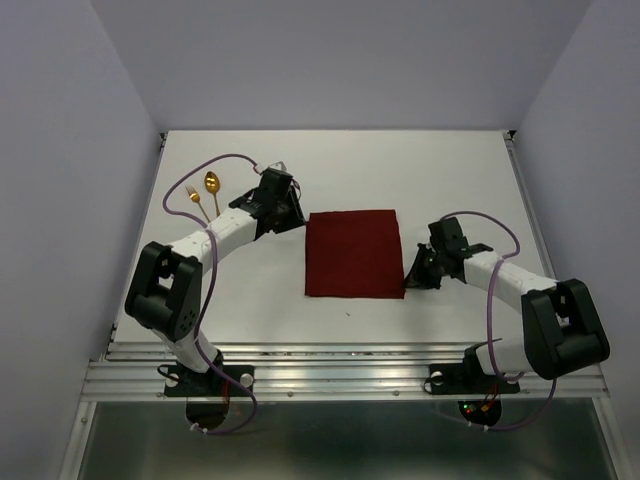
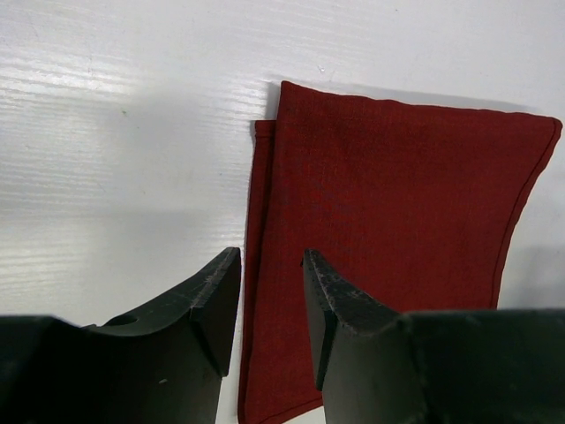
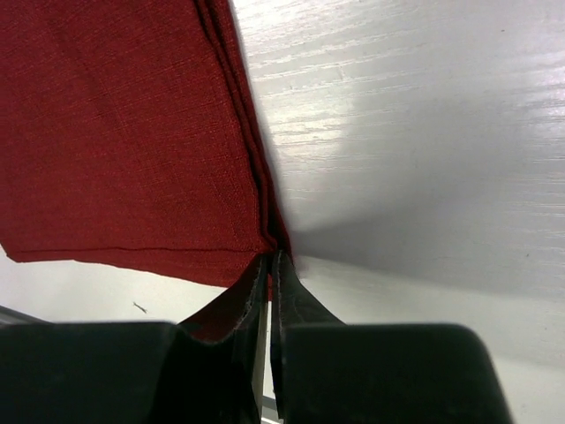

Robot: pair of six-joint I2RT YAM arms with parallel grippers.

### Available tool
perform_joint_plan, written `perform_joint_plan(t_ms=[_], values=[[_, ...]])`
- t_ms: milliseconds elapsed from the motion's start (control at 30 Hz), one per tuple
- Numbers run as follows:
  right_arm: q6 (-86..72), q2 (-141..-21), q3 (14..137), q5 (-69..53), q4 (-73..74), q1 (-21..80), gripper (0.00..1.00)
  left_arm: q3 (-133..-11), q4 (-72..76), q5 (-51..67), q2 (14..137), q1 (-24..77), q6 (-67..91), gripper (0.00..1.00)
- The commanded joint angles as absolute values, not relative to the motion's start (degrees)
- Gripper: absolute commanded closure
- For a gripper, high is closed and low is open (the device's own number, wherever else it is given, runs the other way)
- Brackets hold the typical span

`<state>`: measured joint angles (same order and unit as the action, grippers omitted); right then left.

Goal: Fold the napkin into a case and place the utensils inside
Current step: Smooth out the lower triangle-folded napkin at the center of the board, then pick up the lower triangle-folded napkin from the center of the board.

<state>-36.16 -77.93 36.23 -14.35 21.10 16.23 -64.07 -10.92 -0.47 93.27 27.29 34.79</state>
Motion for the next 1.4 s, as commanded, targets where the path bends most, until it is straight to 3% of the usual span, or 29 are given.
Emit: perform_joint_plan(t_ms=[0,367,633,667,767,867,1167,1367], values=[[-35.1,-75.5,40.3,-13.1,23.2,16.8,0.96,-63.8,-9.8,-0.7,93.3,27.5,34.3,0.55],[-31.6,-72.7,44.7,-14.0,30.3,17.8,0.99,-66.1,-10.9,-1.6,94.1,27.5,33.6,0.55],[-33.7,-72.4,36.7,-16.1,27.3,19.0,0.99,-66.6,-10.7,-1.2,94.8,27.5,33.9,0.55],[-33.8,-72.9,35.8,-16.0,26.7,19.0,0.97,-66.6,-10.7,-1.1,94.9,27.5,34.0,0.55],[-33.2,-74.9,34.5,-13.5,26.6,19.0,0.7,-66.6,-10.8,-0.9,95.0,27.5,34.0,0.55],[-32.6,-74.5,36.8,-8.7,28.4,19.0,0.62,-66.7,-11.1,-0.9,94.5,27.5,34.0,0.55],[-34.9,-77.2,47.5,-2.2,28.7,19.0,0.6,-64.9,-10.0,2.5,91.7,28.4,35.2,0.55],[-34.5,-83.1,54.7,-0.6,25.7,18.4,0.65,-64.1,-9.0,4.9,91.4,30.1,35.7,0.59]])
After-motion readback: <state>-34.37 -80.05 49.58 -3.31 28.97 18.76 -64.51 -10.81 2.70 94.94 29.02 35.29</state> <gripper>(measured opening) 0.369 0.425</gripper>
